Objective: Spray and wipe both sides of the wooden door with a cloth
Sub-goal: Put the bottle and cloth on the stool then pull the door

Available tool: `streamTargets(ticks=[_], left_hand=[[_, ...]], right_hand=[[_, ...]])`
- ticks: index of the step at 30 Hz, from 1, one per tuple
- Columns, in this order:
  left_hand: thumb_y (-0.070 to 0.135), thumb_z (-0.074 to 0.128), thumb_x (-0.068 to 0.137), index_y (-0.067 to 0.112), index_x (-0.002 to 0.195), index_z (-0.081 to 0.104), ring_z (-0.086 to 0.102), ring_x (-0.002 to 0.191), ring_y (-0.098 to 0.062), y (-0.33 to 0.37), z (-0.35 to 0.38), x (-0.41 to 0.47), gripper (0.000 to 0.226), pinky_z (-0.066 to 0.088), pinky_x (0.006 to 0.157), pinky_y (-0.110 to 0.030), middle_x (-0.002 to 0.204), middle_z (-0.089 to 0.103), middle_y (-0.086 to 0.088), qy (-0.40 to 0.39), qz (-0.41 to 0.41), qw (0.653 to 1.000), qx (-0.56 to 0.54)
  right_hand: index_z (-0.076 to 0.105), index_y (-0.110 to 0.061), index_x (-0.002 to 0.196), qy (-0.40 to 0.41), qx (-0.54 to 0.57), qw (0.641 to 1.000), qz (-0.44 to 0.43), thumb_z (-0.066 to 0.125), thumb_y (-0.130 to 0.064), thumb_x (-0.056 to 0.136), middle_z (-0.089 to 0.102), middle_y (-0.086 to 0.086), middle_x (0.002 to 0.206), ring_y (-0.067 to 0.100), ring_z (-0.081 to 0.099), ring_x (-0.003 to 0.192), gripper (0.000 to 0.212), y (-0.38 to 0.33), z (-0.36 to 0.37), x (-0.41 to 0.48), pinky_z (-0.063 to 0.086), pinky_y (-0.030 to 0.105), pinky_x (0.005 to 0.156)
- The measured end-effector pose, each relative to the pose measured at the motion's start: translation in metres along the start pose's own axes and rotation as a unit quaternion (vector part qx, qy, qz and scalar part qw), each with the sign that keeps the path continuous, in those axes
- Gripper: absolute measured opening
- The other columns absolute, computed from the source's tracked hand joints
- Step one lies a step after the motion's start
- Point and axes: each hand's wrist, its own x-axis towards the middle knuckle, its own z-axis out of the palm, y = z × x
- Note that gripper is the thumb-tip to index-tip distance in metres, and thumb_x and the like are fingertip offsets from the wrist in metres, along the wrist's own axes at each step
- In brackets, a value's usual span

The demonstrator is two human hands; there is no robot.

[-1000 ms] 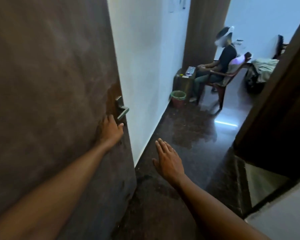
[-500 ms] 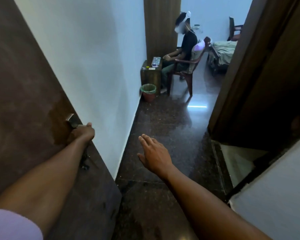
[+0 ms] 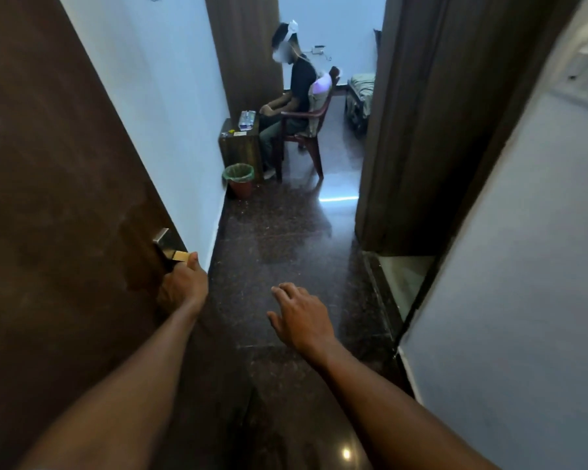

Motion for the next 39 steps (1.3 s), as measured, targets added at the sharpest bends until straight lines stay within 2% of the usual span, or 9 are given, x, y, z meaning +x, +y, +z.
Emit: streamTargets(ticks=[4, 10, 13, 18, 23, 28, 31, 35, 39], left_hand=[[0.053, 0.025, 0.097, 0.010, 0.103, 0.062, 0.057, 0.098, -0.043, 0.021, 0.021, -0.079, 0.057, 0.042, 0.085, -0.046, 0.101, 0.062, -0.024, -0.019, 0.063, 0.995, -0.074], [0.055, 0.022, 0.096, 0.012, 0.100, 0.060, 0.061, 0.093, -0.040, 0.035, 0.038, -0.186, 0.058, 0.047, 0.085, -0.045, 0.093, 0.065, -0.020, -0.063, 0.142, 0.981, -0.120], [0.056, 0.022, 0.095, 0.014, 0.100, 0.060, 0.061, 0.091, -0.038, 0.037, 0.040, -0.240, 0.057, 0.048, 0.086, -0.047, 0.091, 0.065, -0.019, -0.086, 0.176, 0.970, -0.143], [0.052, 0.026, 0.096, 0.018, 0.111, 0.059, 0.059, 0.101, -0.034, 0.034, 0.035, -0.307, 0.050, 0.045, 0.087, -0.043, 0.102, 0.065, -0.014, -0.130, 0.209, 0.957, -0.151], [0.044, 0.028, 0.100, 0.013, 0.100, 0.053, 0.059, 0.098, -0.033, 0.029, 0.019, -0.385, 0.040, 0.040, 0.080, -0.038, 0.100, 0.062, -0.016, -0.159, 0.274, 0.937, -0.150], [0.039, 0.029, 0.100, 0.012, 0.102, 0.049, 0.061, 0.093, -0.037, 0.014, 0.008, -0.441, 0.033, 0.048, 0.081, -0.042, 0.099, 0.063, -0.021, -0.194, 0.331, 0.911, -0.150], [0.037, 0.030, 0.099, 0.012, 0.098, 0.048, 0.062, 0.085, -0.038, 0.007, 0.005, -0.468, 0.031, 0.049, 0.071, -0.040, 0.091, 0.063, -0.020, -0.183, 0.374, 0.900, -0.129], [0.040, 0.031, 0.098, 0.013, 0.108, 0.052, 0.060, 0.096, -0.042, -0.003, -0.006, -0.507, 0.035, 0.048, 0.080, -0.045, 0.101, 0.063, -0.022, -0.174, 0.384, 0.904, -0.073], [0.036, 0.037, 0.099, 0.006, 0.116, 0.053, 0.061, 0.094, -0.042, -0.021, -0.016, -0.544, 0.038, 0.048, 0.073, -0.043, 0.100, 0.065, -0.026, -0.137, 0.443, 0.884, -0.056]], right_hand=[[0.047, -0.021, 0.141, 0.026, -0.017, 0.999, 0.043, 0.052, -0.044, 0.098, 0.051, 0.002, 0.139, 0.021, 0.055, 0.121, 0.049, 0.028, -0.015, -0.069, 0.049, 0.038, 0.097], [0.049, -0.020, 0.140, 0.057, -0.024, 0.993, 0.105, 0.050, -0.042, 0.099, 0.053, 0.002, 0.138, 0.021, 0.054, 0.122, 0.046, 0.056, -0.047, -0.162, 0.045, 0.037, 0.099], [0.053, -0.019, 0.136, 0.064, -0.025, 0.990, 0.121, 0.052, -0.040, 0.098, 0.056, 0.003, 0.134, 0.023, 0.055, 0.119, 0.043, 0.060, -0.060, -0.207, 0.046, 0.036, 0.095], [0.059, -0.016, 0.127, 0.074, -0.028, 0.983, 0.166, 0.052, -0.039, 0.098, 0.059, 0.006, 0.127, 0.026, 0.058, 0.111, 0.037, 0.061, -0.069, -0.266, 0.048, 0.038, 0.090], [0.064, -0.014, 0.118, 0.077, -0.015, 0.972, 0.223, 0.049, -0.038, 0.100, 0.061, 0.009, 0.120, 0.030, 0.060, 0.105, 0.033, 0.054, -0.081, -0.343, 0.052, 0.043, 0.087], [0.064, -0.013, 0.117, 0.079, -0.018, 0.963, 0.257, 0.048, -0.037, 0.100, 0.062, 0.010, 0.121, 0.031, 0.060, 0.103, 0.033, 0.031, -0.079, -0.414, 0.052, 0.044, 0.085], [0.066, -0.013, 0.111, 0.090, -0.017, 0.959, 0.268, 0.050, -0.037, 0.099, 0.064, 0.010, 0.113, 0.031, 0.062, 0.097, 0.031, 0.016, -0.068, -0.448, 0.054, 0.046, 0.080], [0.064, -0.015, 0.112, 0.089, -0.029, 0.954, 0.284, 0.045, -0.037, 0.101, 0.062, 0.007, 0.113, 0.028, 0.061, 0.097, 0.032, -0.007, -0.069, -0.493, 0.052, 0.044, 0.082], [0.062, -0.013, 0.118, 0.075, -0.029, 0.949, 0.304, 0.039, -0.036, 0.104, 0.059, 0.008, 0.117, 0.028, 0.057, 0.101, 0.035, -0.029, -0.071, -0.537, 0.049, 0.042, 0.083]])
